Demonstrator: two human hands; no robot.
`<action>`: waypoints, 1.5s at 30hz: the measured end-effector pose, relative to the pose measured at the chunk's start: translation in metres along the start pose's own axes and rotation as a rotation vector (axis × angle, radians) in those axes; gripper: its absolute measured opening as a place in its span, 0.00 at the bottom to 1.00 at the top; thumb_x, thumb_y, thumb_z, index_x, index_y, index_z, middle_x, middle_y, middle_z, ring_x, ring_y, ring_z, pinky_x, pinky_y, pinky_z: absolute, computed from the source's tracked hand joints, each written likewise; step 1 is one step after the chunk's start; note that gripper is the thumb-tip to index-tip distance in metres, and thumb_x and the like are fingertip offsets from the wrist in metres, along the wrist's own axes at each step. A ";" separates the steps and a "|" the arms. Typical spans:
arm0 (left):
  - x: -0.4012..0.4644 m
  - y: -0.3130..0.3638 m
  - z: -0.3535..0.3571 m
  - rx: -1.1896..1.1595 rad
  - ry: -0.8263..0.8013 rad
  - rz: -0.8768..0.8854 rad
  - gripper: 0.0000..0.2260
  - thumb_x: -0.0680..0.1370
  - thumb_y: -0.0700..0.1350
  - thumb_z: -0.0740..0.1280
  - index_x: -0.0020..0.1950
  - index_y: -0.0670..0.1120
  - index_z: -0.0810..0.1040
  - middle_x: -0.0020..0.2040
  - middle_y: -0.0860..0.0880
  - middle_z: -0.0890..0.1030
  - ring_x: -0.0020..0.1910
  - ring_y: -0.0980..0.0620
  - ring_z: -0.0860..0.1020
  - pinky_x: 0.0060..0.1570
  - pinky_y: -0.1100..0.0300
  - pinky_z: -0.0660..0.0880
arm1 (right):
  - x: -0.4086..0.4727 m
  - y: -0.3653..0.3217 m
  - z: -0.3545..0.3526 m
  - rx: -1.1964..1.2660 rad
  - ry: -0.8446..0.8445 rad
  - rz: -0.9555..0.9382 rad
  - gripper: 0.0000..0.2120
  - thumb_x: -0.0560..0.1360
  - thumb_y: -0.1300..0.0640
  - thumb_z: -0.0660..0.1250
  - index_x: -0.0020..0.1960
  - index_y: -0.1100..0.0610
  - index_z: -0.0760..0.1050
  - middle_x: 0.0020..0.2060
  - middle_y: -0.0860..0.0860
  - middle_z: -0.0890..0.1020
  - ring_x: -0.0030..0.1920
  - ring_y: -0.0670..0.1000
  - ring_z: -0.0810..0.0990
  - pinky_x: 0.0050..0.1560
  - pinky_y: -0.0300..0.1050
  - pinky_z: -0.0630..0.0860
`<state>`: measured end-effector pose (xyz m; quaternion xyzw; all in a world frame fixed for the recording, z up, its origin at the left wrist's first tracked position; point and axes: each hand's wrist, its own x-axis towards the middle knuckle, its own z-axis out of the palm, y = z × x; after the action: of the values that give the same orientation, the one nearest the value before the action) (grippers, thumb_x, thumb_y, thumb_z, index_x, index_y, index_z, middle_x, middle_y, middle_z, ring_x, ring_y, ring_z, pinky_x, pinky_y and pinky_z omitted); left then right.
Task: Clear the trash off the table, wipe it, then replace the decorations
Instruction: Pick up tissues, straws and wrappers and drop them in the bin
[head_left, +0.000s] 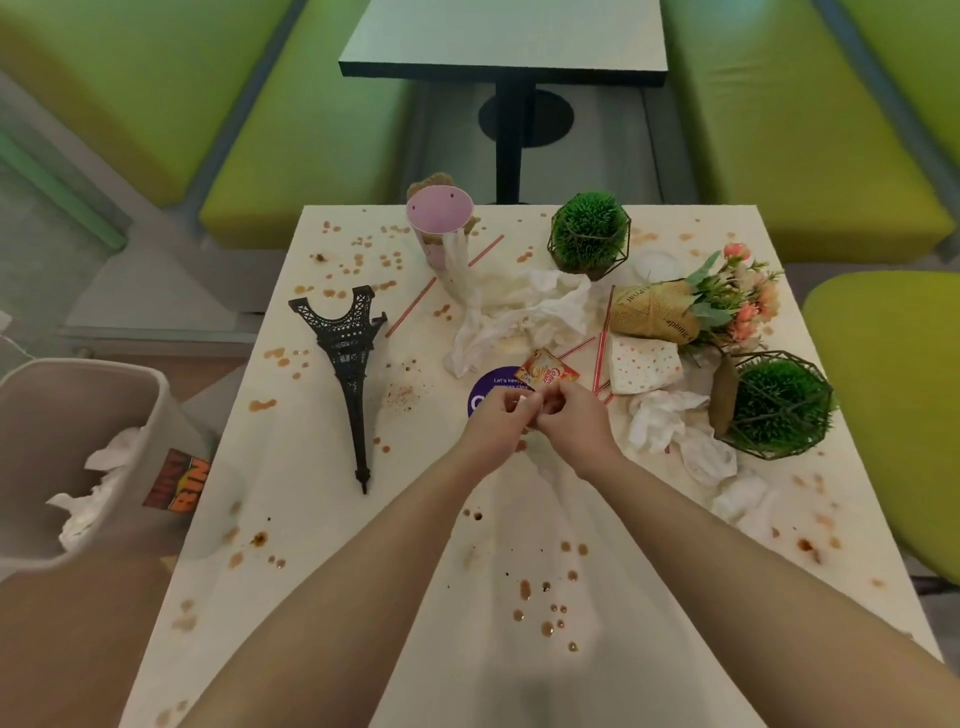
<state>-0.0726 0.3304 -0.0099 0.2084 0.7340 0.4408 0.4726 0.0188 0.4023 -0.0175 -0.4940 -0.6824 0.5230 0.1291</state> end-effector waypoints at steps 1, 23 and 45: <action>0.003 -0.001 -0.002 -0.010 0.028 -0.003 0.07 0.82 0.49 0.62 0.56 0.48 0.75 0.49 0.52 0.79 0.43 0.57 0.77 0.42 0.62 0.76 | 0.003 -0.001 -0.001 0.017 -0.035 -0.004 0.08 0.73 0.63 0.70 0.48 0.53 0.75 0.37 0.49 0.78 0.37 0.47 0.76 0.35 0.34 0.70; 0.001 -0.020 -0.046 0.036 0.290 -0.009 0.09 0.83 0.43 0.59 0.55 0.49 0.78 0.58 0.46 0.77 0.44 0.57 0.77 0.34 0.67 0.73 | 0.030 0.003 0.009 -0.643 0.166 0.026 0.13 0.77 0.56 0.68 0.59 0.57 0.71 0.58 0.54 0.72 0.50 0.56 0.77 0.44 0.49 0.73; -0.146 -0.042 -0.263 0.078 0.548 0.307 0.12 0.83 0.52 0.60 0.62 0.56 0.79 0.58 0.50 0.73 0.53 0.51 0.78 0.58 0.51 0.76 | -0.135 -0.152 0.196 0.155 -0.031 -0.282 0.05 0.78 0.57 0.68 0.51 0.53 0.82 0.41 0.44 0.82 0.41 0.40 0.77 0.38 0.30 0.69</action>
<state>-0.2312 0.0846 0.0724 0.2082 0.8105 0.5182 0.1766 -0.1345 0.1838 0.0738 -0.3738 -0.7045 0.5584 0.2282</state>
